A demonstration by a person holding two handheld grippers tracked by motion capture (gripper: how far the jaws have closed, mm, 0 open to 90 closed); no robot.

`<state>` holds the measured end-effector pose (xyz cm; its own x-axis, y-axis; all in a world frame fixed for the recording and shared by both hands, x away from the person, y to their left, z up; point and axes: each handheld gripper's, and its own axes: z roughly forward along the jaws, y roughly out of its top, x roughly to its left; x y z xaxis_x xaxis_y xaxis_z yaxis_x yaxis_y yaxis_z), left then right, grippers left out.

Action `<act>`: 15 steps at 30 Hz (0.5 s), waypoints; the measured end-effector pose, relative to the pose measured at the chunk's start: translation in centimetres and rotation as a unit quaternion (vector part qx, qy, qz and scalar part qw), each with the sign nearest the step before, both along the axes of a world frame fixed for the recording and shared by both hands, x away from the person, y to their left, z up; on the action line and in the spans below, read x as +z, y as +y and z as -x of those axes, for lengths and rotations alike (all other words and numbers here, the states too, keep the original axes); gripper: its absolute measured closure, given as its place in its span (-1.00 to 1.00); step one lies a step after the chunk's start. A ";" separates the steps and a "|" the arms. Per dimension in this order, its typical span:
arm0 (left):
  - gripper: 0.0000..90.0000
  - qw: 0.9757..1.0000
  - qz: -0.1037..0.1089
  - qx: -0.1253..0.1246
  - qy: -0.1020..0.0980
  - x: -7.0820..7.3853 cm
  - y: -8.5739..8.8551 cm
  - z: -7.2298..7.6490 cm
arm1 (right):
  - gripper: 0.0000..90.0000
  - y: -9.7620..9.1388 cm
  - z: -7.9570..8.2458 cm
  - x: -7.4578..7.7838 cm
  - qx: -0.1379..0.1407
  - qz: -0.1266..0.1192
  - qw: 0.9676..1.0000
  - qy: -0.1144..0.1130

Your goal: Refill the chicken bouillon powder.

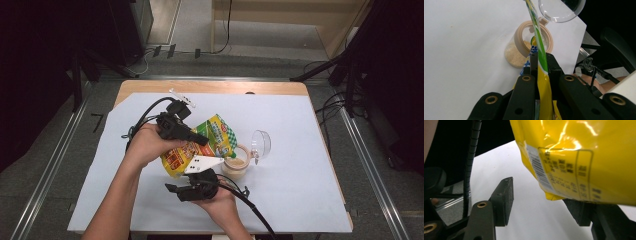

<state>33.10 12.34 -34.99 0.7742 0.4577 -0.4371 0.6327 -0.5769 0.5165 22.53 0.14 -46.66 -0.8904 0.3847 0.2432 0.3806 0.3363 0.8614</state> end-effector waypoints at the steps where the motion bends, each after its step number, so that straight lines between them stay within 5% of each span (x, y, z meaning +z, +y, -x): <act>1: 0.95 1.000 -0.001 0.000 0.002 -0.1 -0.2 0.0 | -0.02 0.0 0.0 0.0 0.000 -0.001 1.000 0.000; 15: 0.89 1.000 -0.003 -0.009 -0.003 -1.0 -1.8 -0.5 | 0.03 0.3 0.1 -0.3 0.012 0.018 1.000 -0.009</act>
<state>33.60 10.52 -36.02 0.7842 0.4473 -0.4300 0.6200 -0.5911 0.5159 22.47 0.46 -46.91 -0.9036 0.3718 0.2129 0.3561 0.3753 0.8558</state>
